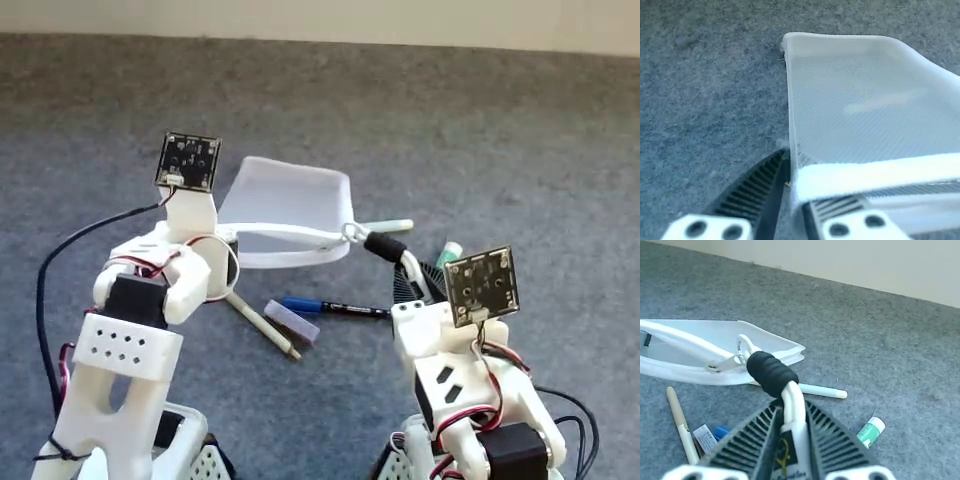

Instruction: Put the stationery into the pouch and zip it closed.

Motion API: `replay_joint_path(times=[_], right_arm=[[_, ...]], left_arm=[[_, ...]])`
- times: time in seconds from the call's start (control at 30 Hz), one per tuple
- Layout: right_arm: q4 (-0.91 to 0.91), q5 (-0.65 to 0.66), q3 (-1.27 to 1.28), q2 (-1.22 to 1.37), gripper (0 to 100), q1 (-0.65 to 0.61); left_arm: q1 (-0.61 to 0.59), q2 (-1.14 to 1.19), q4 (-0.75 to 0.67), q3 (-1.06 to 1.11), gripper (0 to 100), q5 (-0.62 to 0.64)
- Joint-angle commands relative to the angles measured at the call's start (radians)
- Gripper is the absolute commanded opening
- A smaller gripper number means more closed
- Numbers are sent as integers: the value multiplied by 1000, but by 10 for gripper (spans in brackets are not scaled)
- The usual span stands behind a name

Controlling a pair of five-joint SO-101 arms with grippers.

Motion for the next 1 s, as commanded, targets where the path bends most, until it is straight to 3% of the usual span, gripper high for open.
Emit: replay_joint_path(times=[0.0, 0.17, 0.43, 0.63, 0.97], right_arm=[[-19, -11, -8, 10, 150, -8], [-16, -80, -5, 12, 256, -7], [-27, -80, 22, 12, 257, -7], [-27, -80, 22, 18, 257, -7], [-74, -86, 7, 417, 256, -1]], left_arm=[[-58, -33, 12, -65, 6, -5], [-71, -35, 15, -65, 6, -8], [-108, -30, 132, -157, 6, -6], [-156, -30, 141, -171, 6, -8], [-206, -28, 216, -226, 6, -11]])
